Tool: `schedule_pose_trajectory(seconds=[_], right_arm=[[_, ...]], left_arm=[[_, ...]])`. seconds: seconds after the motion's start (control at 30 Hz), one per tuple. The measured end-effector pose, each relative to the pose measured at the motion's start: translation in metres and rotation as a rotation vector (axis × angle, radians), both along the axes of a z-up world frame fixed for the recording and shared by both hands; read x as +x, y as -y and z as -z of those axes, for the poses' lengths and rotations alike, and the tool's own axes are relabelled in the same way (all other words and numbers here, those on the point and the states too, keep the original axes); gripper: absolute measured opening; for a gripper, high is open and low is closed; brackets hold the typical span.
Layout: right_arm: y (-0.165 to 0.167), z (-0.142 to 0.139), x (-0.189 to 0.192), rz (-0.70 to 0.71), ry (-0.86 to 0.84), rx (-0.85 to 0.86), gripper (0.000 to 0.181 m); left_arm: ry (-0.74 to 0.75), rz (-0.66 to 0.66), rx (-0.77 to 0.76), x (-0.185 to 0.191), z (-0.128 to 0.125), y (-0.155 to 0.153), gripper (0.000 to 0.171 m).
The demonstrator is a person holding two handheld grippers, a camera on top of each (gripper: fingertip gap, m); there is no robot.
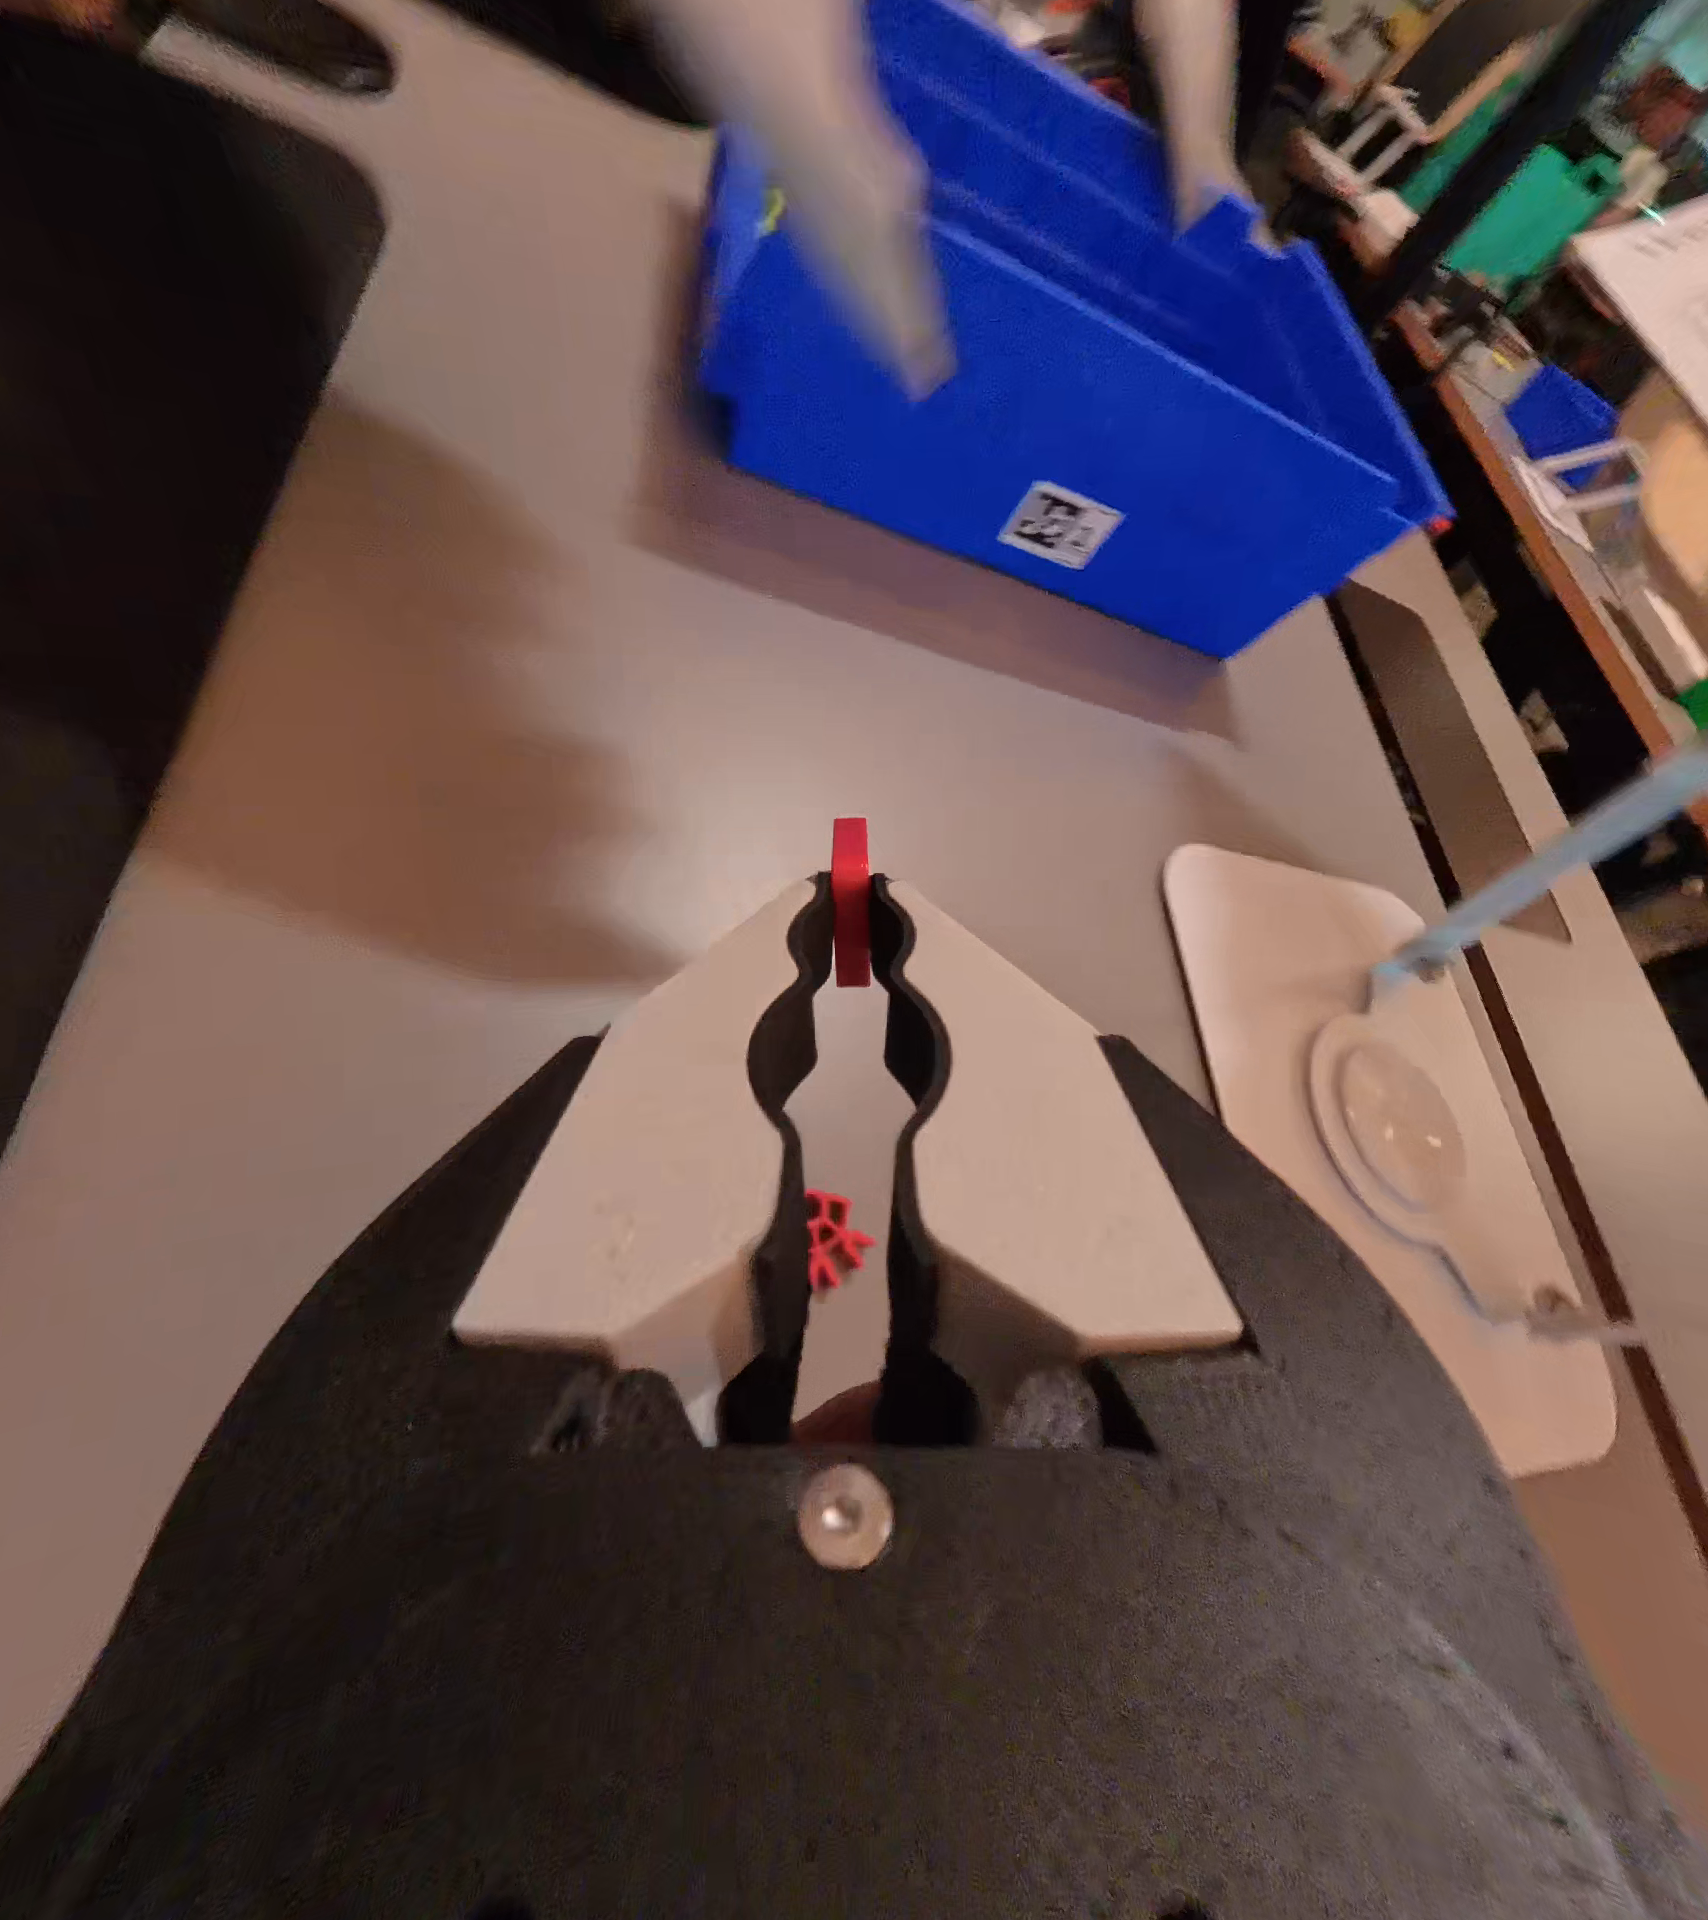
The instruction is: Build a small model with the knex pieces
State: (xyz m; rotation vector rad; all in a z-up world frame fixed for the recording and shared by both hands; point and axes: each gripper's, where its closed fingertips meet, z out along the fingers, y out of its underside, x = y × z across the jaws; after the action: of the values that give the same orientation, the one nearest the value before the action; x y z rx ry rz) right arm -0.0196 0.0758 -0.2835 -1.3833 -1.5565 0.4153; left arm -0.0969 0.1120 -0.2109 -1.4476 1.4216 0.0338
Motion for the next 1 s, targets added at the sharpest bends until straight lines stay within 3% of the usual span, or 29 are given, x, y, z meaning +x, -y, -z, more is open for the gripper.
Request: schedule_pose_trajectory(seconds=[0.17,0.37,0.53,0.77,0.93,1.0], right_arm=[[0.029,0.030,-0.030,-0.117,0.187,0.120,0.003],[0.041,0.054,-0.042,-0.170,0.322,0.240,0.004],[0.045,0.065,-0.042,-0.179,0.383,0.264,0.019],[0.042,0.055,-0.033,-0.164,0.345,0.209,0.045],[0.034,0.048,-0.025,-0.133,0.276,0.161,0.046],[0.034,0.045,-0.025,-0.129,0.253,0.147,0.046]], left_arm=[[0.043,-0.207,0.006,-0.100,-0.041,-0.035,0.042],[-0.146,-0.403,-0.020,-0.181,-0.023,-0.078,0.042],[-0.244,-0.430,-0.201,-0.206,0.013,-0.103,0.045],[-0.351,-0.426,-0.370,-0.213,0.051,-0.129,0.045],[-0.436,-0.507,-0.490,-0.224,0.081,-0.154,0.045],[-0.568,-0.532,-0.485,-0.237,0.092,-0.166,0.038]])
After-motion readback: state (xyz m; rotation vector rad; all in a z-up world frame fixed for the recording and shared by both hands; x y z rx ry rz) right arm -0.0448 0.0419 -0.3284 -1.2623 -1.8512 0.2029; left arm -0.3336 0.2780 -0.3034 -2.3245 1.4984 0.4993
